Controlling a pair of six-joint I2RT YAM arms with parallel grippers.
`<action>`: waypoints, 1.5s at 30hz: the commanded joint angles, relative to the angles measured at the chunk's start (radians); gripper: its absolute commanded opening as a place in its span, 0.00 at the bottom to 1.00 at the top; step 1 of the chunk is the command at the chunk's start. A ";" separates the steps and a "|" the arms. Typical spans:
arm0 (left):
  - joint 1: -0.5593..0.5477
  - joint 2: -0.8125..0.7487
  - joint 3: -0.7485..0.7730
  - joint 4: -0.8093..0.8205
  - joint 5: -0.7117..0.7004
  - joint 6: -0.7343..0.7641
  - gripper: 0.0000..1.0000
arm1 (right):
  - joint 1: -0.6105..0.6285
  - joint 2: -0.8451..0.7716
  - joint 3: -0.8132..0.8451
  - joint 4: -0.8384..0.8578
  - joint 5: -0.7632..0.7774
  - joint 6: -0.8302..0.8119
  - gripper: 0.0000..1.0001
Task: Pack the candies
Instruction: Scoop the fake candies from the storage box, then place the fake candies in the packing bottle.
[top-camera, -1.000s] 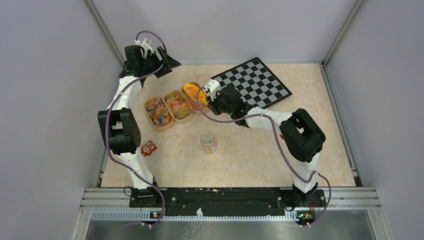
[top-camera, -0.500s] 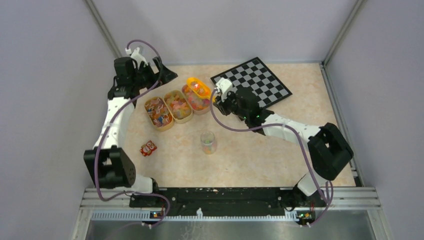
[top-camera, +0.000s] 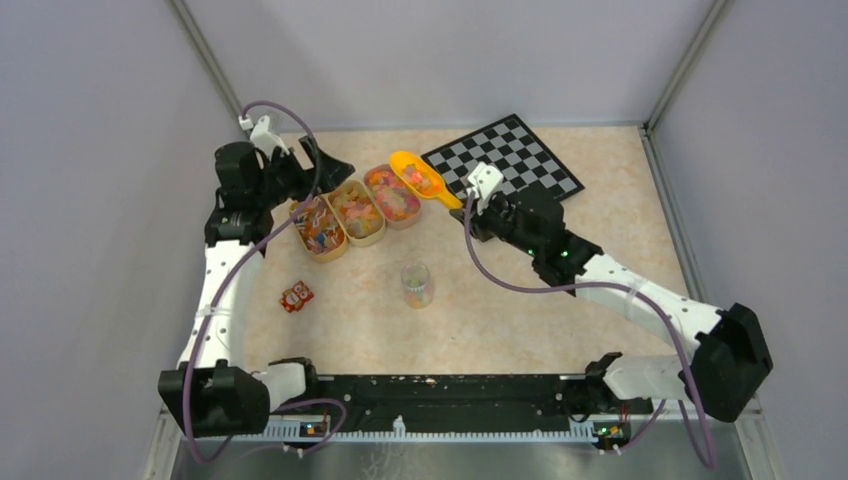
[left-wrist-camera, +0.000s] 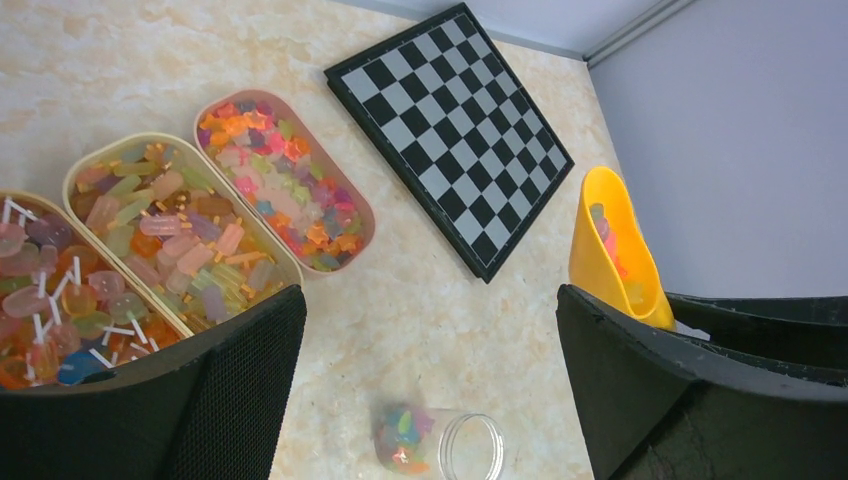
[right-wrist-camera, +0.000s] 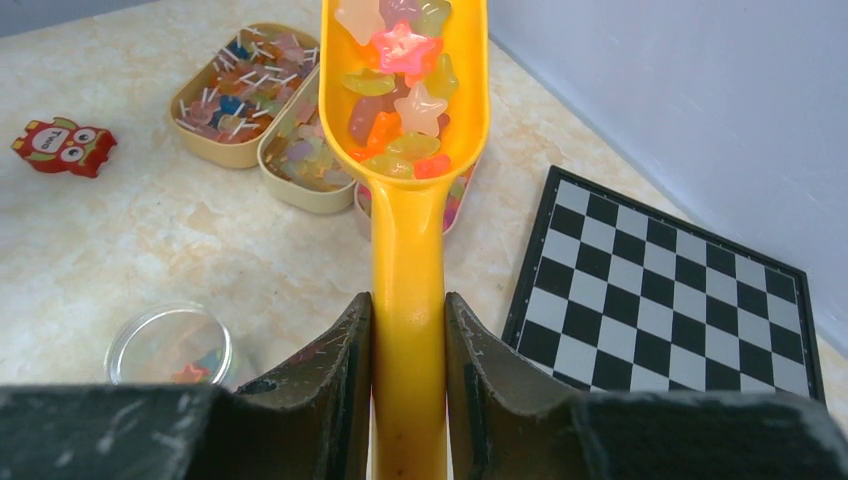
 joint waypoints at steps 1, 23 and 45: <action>-0.005 -0.060 -0.030 0.036 0.058 -0.026 0.99 | -0.006 -0.109 -0.037 -0.073 -0.038 -0.014 0.00; -0.020 -0.226 -0.429 0.092 0.040 0.037 0.99 | 0.088 -0.326 -0.028 -0.699 -0.103 -0.127 0.00; -0.022 -0.247 -0.487 0.070 0.005 0.122 0.99 | 0.169 -0.245 0.159 -0.944 -0.013 -0.182 0.00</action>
